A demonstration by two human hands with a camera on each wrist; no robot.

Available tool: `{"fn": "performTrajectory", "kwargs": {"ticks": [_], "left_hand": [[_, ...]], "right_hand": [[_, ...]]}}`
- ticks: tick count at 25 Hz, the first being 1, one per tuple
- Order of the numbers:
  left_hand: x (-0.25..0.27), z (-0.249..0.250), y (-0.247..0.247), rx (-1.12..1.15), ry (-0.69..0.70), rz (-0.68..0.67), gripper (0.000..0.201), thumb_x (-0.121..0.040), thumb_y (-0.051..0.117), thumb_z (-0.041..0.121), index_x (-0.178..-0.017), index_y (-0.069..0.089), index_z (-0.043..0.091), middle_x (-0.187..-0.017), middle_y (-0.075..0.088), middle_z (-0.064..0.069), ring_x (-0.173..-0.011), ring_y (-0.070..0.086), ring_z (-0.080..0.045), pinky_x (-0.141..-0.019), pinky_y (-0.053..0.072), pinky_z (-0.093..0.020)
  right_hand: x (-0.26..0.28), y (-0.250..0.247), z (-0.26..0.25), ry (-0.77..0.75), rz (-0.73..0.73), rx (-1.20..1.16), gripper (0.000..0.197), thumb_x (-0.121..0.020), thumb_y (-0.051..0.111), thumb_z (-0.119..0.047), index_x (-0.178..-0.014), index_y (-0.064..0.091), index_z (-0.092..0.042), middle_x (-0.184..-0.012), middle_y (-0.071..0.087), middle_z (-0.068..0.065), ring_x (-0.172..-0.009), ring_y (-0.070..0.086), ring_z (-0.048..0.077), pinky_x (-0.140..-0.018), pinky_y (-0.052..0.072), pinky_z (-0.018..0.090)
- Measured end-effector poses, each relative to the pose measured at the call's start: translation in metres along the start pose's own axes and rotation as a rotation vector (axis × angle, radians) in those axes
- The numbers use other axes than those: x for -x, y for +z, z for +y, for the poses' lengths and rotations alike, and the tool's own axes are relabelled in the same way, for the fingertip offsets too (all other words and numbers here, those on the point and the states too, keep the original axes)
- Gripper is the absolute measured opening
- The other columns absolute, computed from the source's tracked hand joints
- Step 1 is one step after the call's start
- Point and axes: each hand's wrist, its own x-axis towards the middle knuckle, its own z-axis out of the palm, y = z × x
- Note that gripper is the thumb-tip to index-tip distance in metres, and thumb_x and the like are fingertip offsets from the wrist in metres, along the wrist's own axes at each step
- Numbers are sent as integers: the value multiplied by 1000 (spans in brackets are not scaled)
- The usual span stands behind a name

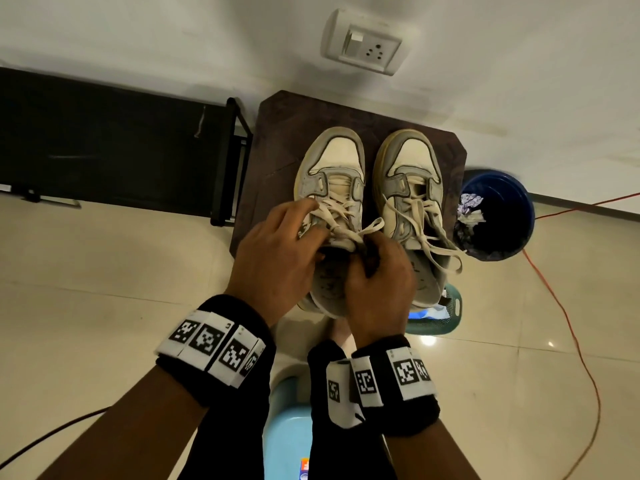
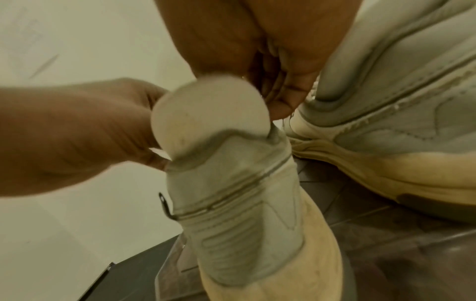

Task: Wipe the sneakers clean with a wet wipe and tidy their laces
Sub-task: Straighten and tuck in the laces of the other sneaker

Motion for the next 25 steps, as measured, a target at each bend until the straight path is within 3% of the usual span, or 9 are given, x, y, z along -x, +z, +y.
{"fn": "performTrajectory", "kwargs": {"ticks": [3, 5, 8, 13, 17, 19, 22, 25], "left_hand": [[3, -1, 4, -123, 49, 41, 21, -84, 66, 25, -103, 66, 15, -128, 58, -11, -112, 57, -30, -70, 54, -38], [1, 0, 6, -203, 111, 76, 16, -86, 64, 24, -98, 66, 13, -123, 60, -11, -106, 59, -31, -68, 51, -36], [1, 0, 10, -256, 167, 86, 14, -87, 63, 22, -95, 65, 12, -118, 62, -11, -100, 61, -30, -68, 50, -37], [-1, 6, 14, -313, 112, 61, 14, -86, 63, 21, -97, 65, 12, -119, 61, -10, -97, 61, -29, -67, 50, -36], [-6, 9, 14, -308, 168, 53, 13, -85, 63, 17, -96, 65, 10, -113, 65, -11, -95, 64, -28, -67, 53, -35], [-12, 18, 10, -260, 174, -10, 17, -84, 58, 15, -98, 63, 7, -101, 68, -13, -83, 68, -27, -59, 54, -33], [-22, 31, -5, -221, 132, -113, 23, -84, 44, 14, -99, 58, 6, -86, 68, -13, -64, 66, -28, -44, 44, -29], [-32, 39, -16, -307, 72, -235, 24, -95, 36, 14, -116, 48, 11, -101, 64, -10, -77, 65, -30, -55, 37, -33]], "right_hand": [[18, -20, -3, -105, -35, -10, 24, -80, 57, -9, -102, 67, -12, -101, 64, 2, -95, 58, 20, -80, 50, 33], [33, -30, -3, -200, -133, 79, 29, -74, 55, -17, -99, 69, -12, -106, 63, 3, -102, 55, 24, -83, 47, 40], [41, -36, 4, -270, -316, 194, 38, -68, 53, -26, -101, 67, -13, -122, 57, 6, -117, 49, 28, -94, 41, 43], [34, -38, 15, -308, -528, 193, 48, -71, 54, -34, -116, 63, -18, -135, 49, 0, -125, 45, 24, -96, 44, 41], [35, -26, 28, -340, -545, 149, 40, -83, 48, -31, -115, 64, -13, -137, 50, 4, -129, 43, 29, -97, 45, 41], [33, -20, 32, -360, -529, 138, 39, -88, 43, -30, -111, 67, -12, -135, 54, 6, -129, 44, 33, -96, 45, 42], [31, -17, 29, -356, -521, 141, 40, -89, 39, -32, -112, 68, -15, -126, 61, 2, -124, 49, 35, -93, 48, 43], [34, -19, 18, -373, -499, 233, 42, -87, 36, -26, -113, 67, -18, -121, 64, -1, -117, 52, 35, -92, 47, 46]]}}
